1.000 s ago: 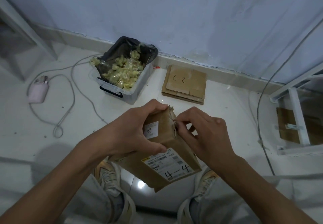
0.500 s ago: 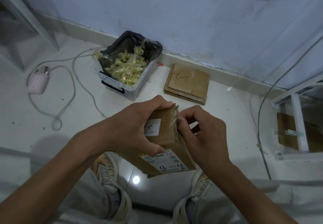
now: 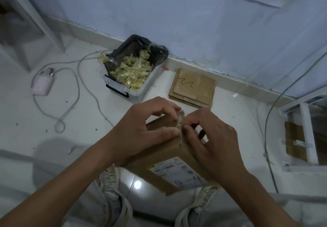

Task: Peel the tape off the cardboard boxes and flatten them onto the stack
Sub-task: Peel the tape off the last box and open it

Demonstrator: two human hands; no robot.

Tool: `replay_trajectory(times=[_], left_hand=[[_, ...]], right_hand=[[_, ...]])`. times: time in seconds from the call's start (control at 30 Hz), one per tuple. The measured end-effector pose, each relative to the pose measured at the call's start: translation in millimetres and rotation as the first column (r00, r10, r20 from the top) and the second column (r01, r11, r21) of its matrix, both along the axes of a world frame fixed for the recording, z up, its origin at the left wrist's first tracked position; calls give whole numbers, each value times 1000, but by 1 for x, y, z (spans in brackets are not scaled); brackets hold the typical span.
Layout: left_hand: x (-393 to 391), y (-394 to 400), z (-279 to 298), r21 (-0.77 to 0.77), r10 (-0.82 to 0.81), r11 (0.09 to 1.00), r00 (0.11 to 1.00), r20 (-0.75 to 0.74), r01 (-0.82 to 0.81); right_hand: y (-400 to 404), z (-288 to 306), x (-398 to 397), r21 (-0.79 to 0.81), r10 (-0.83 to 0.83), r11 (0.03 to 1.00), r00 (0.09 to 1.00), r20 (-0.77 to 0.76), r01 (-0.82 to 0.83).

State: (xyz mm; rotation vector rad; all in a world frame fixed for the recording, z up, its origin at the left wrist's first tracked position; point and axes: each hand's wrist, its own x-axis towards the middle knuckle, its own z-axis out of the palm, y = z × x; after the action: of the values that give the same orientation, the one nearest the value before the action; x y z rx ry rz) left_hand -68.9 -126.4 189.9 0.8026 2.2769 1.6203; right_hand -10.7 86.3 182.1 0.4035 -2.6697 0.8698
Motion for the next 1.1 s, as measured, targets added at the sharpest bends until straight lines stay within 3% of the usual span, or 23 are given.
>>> replay_trajectory(times=[0.13,0.27,0.47,0.6,0.7,0.77,0.9,1.1], left_hand=[[1,5,-5,-27,76,996,985,-152,-81],[9,15,-18,-149,159,964,924,-349,-222],[15,24,-44,-156,137,936,736,-664,-315],[14,28,-39,-321,108,898,858,-503,-301],[11,22,-40,-184,148,962,954,-261,-200],[8,18,-40,-109,136,981,971,-195,-159],[9,16,-37,-61,148,985,975,-164,-160],[13,20,-42,-144,76,982,951,-301,-124]], right_hand=[[4,-5,1,99,-66,993,997,-48,71],[2,-9,2,180,-101,976,985,-137,125],[-7,-22,-1,186,-132,969,977,-168,163],[-6,-26,-3,176,-117,975,986,-118,137],[-1,-23,-7,149,-106,982,992,-71,116],[3,-21,-9,118,-114,986,993,-30,116],[3,-21,-7,139,-90,986,995,-30,94],[8,-25,-9,75,3,997,999,-54,1]])
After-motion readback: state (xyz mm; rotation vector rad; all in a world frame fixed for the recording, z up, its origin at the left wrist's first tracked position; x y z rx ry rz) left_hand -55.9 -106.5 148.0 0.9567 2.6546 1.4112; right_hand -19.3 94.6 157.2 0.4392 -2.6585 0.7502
